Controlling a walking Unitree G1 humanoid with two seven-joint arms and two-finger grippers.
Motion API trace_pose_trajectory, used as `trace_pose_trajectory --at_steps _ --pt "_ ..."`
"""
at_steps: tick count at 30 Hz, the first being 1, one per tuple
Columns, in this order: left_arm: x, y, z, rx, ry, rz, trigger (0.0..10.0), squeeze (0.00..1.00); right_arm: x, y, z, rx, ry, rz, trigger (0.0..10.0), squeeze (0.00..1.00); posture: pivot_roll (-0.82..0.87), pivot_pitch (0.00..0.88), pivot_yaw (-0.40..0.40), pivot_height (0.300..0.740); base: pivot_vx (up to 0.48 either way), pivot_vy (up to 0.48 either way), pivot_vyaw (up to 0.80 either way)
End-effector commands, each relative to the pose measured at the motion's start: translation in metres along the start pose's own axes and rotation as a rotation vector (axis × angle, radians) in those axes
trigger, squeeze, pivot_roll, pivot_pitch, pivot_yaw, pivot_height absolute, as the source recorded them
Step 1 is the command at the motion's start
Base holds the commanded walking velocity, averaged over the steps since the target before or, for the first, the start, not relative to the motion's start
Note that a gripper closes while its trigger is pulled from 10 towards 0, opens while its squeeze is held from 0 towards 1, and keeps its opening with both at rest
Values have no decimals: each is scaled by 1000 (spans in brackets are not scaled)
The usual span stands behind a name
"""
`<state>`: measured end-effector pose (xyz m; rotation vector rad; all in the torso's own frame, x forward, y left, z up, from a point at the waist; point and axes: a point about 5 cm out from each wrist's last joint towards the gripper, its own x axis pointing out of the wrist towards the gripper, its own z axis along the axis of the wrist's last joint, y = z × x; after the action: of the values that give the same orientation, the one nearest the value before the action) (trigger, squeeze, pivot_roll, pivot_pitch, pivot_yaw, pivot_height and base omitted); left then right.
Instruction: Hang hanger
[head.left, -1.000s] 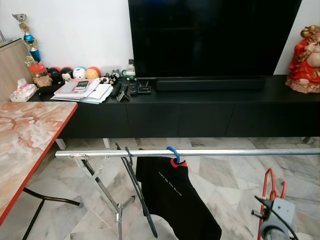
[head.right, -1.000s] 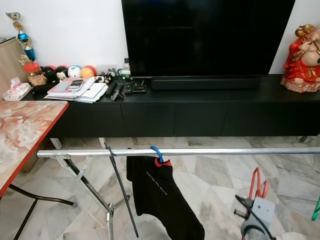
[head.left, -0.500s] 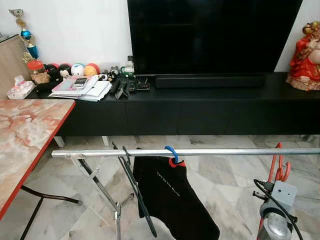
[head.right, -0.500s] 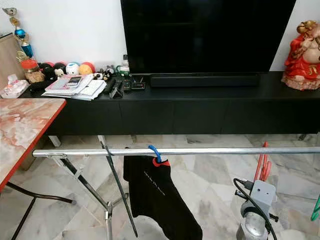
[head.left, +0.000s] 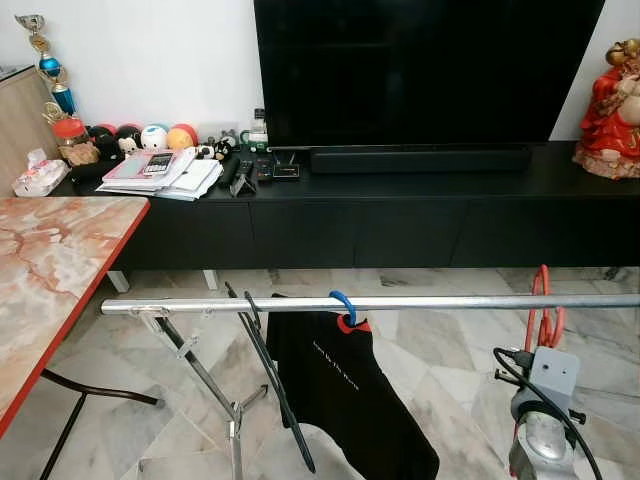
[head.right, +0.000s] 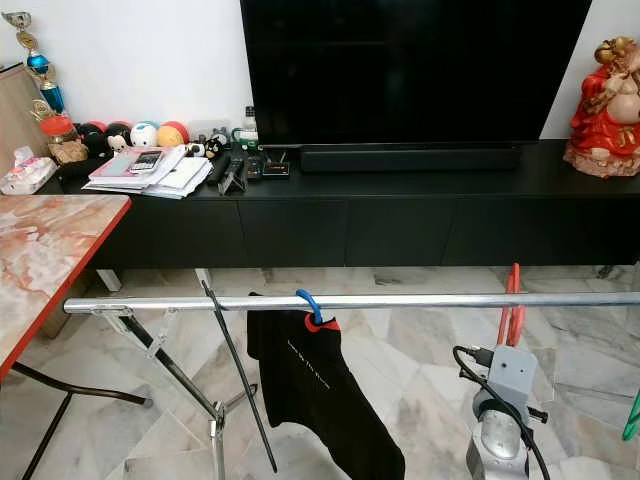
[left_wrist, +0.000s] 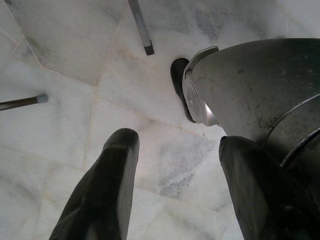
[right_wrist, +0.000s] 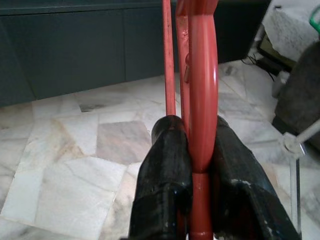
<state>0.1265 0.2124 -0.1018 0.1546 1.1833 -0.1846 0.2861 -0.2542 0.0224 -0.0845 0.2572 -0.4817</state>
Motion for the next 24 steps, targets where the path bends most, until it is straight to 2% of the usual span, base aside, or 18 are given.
trace_pose_trajectory --at_steps 1,12,19,24 --pt "-1 3 -3 2 15 6 10000 0 5 0 13 -8 -56 10 10000 0 104 1 -8 740 0 0 0" --pt "-1 3 -3 6 21 -1 10000 0 7 4 19 -55 -84 66 10000 0 106 0 -8 740 0 0 0" --pt "-1 3 -2 7 22 -7 10000 0 7 8 15 -79 -50 141 10000 0 108 1 -6 740 0 0 0" --pt "-1 3 -3 7 23 -8 10000 0 7 11 14 -59 -29 173 10000 0 109 1 -5 740 0 0 0"
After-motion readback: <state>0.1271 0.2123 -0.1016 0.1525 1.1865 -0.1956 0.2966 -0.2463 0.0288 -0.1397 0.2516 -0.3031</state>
